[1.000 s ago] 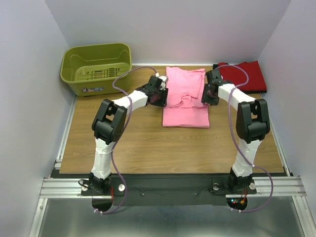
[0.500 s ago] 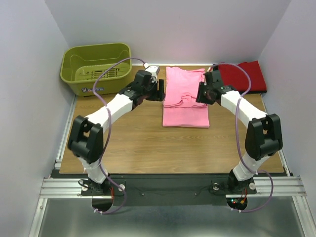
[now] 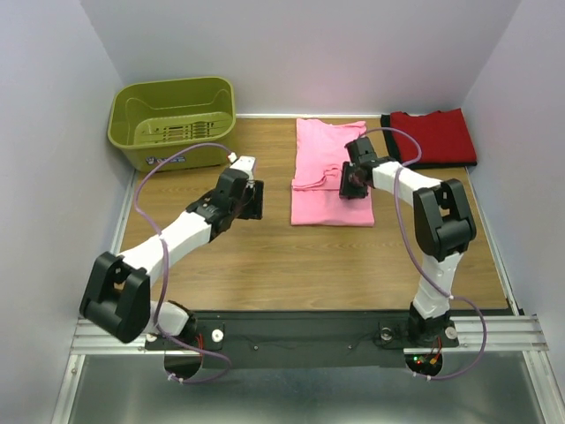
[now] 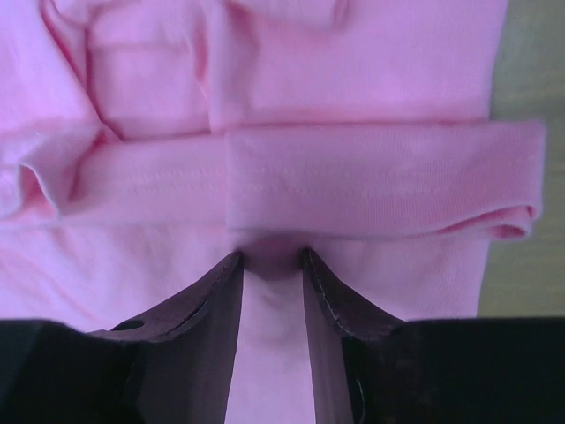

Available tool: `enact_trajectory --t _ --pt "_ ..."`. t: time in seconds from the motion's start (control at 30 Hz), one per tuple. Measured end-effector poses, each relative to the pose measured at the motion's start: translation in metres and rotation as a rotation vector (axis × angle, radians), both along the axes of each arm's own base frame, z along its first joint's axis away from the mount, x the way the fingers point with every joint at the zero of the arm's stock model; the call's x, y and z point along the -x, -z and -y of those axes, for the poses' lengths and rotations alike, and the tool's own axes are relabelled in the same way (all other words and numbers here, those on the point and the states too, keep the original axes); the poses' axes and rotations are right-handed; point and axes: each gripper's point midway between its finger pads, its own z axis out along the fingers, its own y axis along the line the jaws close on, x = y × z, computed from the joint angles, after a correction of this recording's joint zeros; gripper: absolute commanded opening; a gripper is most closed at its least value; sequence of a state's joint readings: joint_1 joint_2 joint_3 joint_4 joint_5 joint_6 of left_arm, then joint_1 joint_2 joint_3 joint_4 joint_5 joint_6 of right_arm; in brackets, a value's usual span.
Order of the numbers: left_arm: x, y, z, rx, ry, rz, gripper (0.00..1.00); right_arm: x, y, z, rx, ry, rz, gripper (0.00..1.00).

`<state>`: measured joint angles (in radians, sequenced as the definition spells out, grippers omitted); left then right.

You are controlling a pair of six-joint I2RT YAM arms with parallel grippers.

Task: Fold and stack the t-shirts
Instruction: Fold the tshirt

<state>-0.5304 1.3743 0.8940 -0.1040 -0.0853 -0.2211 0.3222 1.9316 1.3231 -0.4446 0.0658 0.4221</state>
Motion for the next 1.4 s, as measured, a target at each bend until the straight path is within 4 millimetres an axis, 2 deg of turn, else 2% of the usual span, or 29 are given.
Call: enact_trajectory --t 0.17,0.27,0.43,0.57,0.67,0.77,0.9,0.97,1.0,1.1,1.13,1.23,1.37,1.4 --pt "0.01 -0.006 -0.026 -0.034 -0.07 0.073 0.72 -0.044 -0.007 -0.001 0.039 0.02 0.079 0.39" --pt "0.01 -0.01 -0.032 -0.044 -0.094 0.1 0.72 -0.061 -0.008 0.0 0.054 0.03 0.103 0.4" --pt "0.005 -0.013 -0.033 -0.049 -0.103 0.121 0.72 -0.092 -0.019 0.013 0.064 0.07 0.153 0.42" --pt "0.005 -0.01 -0.031 -0.049 -0.092 0.115 0.72 -0.127 -0.035 0.03 0.067 0.116 0.225 0.45" --pt "0.004 -0.007 -0.025 -0.033 -0.072 0.106 0.72 -0.133 -0.045 0.04 0.064 0.132 0.248 0.49" --pt "0.0 -0.003 -0.012 0.0 -0.04 0.077 0.72 -0.125 -0.054 0.043 0.042 0.129 0.255 0.53" --pt "-0.018 -0.014 0.019 0.072 0.016 0.062 0.71 -0.088 -0.067 0.04 -0.052 0.106 0.235 0.53" --pt "-0.037 -0.025 0.044 0.119 0.052 0.07 0.63 -0.068 -0.076 0.042 -0.116 0.1 0.239 0.53" --pt "-0.047 -0.032 0.054 0.14 0.067 0.084 0.54 -0.06 -0.081 0.045 -0.145 0.104 0.244 0.53" --pt "-0.075 -0.035 0.084 0.182 0.108 0.087 0.38 -0.049 -0.091 0.05 -0.218 0.103 0.277 0.53" --pt "-0.086 -0.033 0.094 0.193 0.12 0.084 0.28 -0.047 -0.09 0.051 -0.237 0.104 0.281 0.53" --pt "-0.106 -0.018 0.114 0.205 0.145 0.06 0.15 -0.041 -0.081 0.051 -0.283 0.099 0.264 0.53" --pt "-0.116 0.015 0.13 0.2 0.176 -0.007 0.12 -0.034 -0.073 0.049 -0.322 0.087 0.235 0.53" --pt "-0.117 0.029 0.131 0.191 0.18 -0.034 0.12 -0.035 -0.074 0.048 -0.331 0.081 0.24 0.53"
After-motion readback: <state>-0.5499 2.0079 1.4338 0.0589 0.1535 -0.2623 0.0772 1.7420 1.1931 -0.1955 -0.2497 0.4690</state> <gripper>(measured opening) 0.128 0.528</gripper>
